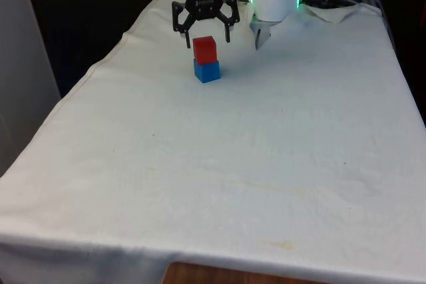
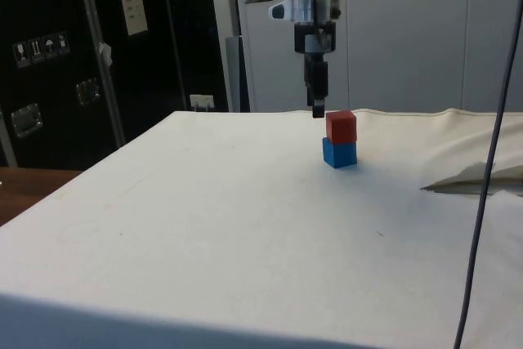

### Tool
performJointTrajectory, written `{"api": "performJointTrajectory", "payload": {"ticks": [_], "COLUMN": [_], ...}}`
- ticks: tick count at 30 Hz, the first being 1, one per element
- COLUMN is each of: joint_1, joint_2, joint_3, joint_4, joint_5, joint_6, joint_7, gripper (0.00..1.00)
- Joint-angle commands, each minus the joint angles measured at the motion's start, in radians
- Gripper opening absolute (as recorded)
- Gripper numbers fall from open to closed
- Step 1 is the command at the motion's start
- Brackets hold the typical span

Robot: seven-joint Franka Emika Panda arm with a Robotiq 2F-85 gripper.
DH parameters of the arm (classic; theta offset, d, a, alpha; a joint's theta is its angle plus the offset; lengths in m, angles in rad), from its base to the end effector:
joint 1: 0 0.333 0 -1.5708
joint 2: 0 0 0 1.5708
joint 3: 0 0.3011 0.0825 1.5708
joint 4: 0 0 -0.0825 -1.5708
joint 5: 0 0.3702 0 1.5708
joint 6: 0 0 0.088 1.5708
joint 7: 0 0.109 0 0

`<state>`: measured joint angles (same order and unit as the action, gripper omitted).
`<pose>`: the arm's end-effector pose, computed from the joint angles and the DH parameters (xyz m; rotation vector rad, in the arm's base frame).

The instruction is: Stack the two cubes.

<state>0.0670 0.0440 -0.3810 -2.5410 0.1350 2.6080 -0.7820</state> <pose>0.4286 -0.1433 0.2539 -3.0604 -0.5461 -0.0795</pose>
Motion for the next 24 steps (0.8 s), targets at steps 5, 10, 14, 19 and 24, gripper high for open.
{"api": "performJointTrajectory", "payload": {"ticks": [5,10,14,19,24], "joint_1": [0.002,0.002,0.002,0.002,0.002], "joint_2": [0.001,-0.007,-0.013,-0.025,-0.032], "joint_3": [0.019,0.032,0.037,0.048,0.057], "joint_4": [0.016,0.021,0.023,0.028,0.032], "joint_5": [0.007,0.002,0.0,-0.003,-0.003], "joint_6": [-0.002,0.0,0.001,0.0,0.0], "joint_7": [0.039,0.081,0.101,0.143,0.169], "gripper": [1.0,1.0,1.0,1.0,1.0]}}
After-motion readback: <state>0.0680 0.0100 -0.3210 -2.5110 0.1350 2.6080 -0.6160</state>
